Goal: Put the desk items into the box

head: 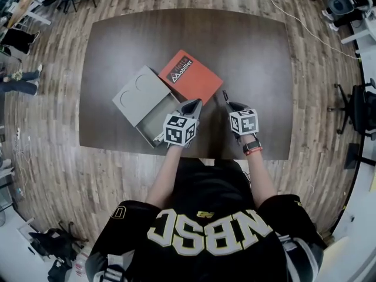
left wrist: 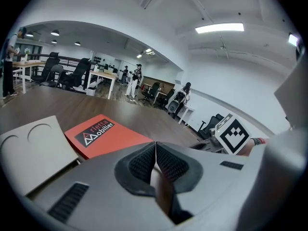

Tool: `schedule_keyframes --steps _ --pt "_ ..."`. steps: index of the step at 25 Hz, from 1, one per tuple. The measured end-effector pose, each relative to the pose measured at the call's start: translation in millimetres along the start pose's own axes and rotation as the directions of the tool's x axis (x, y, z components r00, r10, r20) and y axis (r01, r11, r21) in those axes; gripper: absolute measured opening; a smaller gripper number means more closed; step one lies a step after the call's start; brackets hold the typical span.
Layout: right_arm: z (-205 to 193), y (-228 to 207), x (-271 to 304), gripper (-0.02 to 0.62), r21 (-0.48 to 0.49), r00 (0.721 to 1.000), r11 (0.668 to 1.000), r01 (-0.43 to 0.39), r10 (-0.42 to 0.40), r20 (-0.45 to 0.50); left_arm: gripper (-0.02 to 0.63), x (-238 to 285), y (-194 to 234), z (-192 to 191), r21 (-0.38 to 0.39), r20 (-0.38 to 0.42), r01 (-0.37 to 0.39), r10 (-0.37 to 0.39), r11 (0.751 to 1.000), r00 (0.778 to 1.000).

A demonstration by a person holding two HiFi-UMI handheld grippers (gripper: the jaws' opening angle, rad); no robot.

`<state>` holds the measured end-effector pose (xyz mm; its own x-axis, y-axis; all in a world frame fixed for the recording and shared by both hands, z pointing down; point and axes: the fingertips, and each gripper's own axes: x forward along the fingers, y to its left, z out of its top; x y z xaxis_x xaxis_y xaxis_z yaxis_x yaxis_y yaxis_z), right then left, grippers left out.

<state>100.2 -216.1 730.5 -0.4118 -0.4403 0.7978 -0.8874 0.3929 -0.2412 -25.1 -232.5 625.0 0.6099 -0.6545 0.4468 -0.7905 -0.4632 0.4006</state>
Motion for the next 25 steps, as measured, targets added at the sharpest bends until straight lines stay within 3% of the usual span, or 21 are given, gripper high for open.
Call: schedule_keyframes --steps 7,13,18,25 --pt "22 44 -2 0.052 -0.108 0.995 0.989 -0.104 0.104 -0.006 0.017 -24 22 3 -0.035 0.042 -0.069 0.07 0.997 0.997" --pt "32 89 10 0.052 -0.224 0.98 0.954 -0.2 0.194 -0.05 0.017 -55 44 -1 -0.075 0.081 -0.148 0.154 0.986 0.985" --pt "36 133 26 0.052 -0.348 0.956 0.89 -0.294 0.272 -0.111 0.017 -87 68 -8 -0.127 0.116 -0.233 0.248 0.964 0.962" --pt "42 191 47 0.052 -0.488 0.911 0.77 -0.411 0.358 -0.202 0.017 -138 100 -16 -0.201 0.162 -0.344 0.378 0.917 0.912"
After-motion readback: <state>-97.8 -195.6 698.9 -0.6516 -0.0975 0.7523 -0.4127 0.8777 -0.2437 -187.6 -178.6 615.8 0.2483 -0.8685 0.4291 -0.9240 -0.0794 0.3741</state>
